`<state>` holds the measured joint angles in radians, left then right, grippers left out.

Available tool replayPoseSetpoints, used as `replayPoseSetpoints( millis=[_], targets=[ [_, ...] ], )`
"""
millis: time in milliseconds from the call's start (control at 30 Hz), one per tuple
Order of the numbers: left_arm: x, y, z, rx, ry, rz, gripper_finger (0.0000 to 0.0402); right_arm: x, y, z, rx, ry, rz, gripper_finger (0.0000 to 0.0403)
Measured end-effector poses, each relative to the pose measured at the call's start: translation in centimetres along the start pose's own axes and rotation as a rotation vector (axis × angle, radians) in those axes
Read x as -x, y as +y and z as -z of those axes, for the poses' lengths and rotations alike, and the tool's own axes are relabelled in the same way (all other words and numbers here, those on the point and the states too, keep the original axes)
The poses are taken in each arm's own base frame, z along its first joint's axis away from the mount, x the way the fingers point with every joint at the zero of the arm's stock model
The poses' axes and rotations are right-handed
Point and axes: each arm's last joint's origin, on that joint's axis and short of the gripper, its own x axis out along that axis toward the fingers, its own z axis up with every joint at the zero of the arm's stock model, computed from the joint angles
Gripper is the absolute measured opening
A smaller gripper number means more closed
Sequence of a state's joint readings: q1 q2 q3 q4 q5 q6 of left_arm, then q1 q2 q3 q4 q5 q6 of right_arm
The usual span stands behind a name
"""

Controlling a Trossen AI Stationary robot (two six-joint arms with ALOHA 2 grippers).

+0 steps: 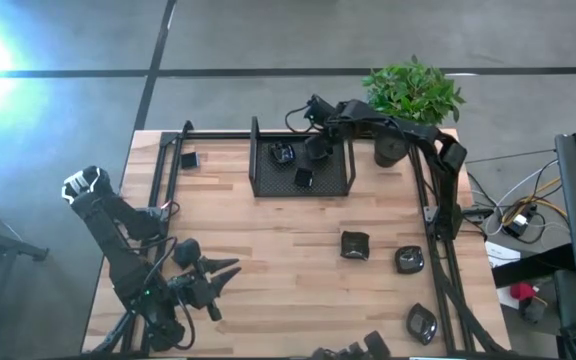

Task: Pick & Place Mini shaped plates
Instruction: Stack the black leaf-shaped plate on top of the black leaf-shaped plate on the shelf

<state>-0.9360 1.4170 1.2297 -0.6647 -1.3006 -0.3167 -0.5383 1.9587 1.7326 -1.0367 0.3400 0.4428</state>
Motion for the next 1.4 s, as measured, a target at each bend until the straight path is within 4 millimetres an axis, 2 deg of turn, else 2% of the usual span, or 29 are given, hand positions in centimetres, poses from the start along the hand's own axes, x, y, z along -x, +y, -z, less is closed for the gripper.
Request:
replayPoseSetpoints(
  millis=[133,300,367,500,700,933,1167,1400],
  targets=[
    [0.0,0.0,0.0,0.025,0.0,-0.001,0.0083,1.8,0.3,0.0,0.082,0.002,0.003,0.0078],
    [0.0,0.0,0.0,0.044,0.001,-0.001,0.0083,4.4,1.9,0.3,0.169,-0.091,0.027,0.003],
    [0.0,0.0,0.0,0.043,0.001,-0.001,0.0083,5.7,2.5,0.8,0.206,-0.124,0.024,0.0015],
    [0.0,0.0,0.0,0.041,0.001,-0.002,0.0083,8.6,4.0,2.3,0.276,-0.182,-0.024,0.0009],
    [0.0,0.1,0.1,0.037,0.002,-0.002,0.0083,12.4,7.0,5.8,0.402,-0.274,-0.058,0.0008],
    [-0.1,0.1,0.0,0.037,0.003,-0.005,0.0083,16.7,10.3,11.0,0.626,-0.349,-0.153,0.0008],
    [-0.4,0.3,0.2,0.021,0.013,-0.018,0.0083,20.5,11.4,15.8,0.764,-0.39,-0.241,0.0008],
    [-1.3,0.6,0.4,-0.008,0.032,-0.046,0.0083,22.7,11.8,20.2,0.84,-0.372,-0.291,0.0008]
  ],
)
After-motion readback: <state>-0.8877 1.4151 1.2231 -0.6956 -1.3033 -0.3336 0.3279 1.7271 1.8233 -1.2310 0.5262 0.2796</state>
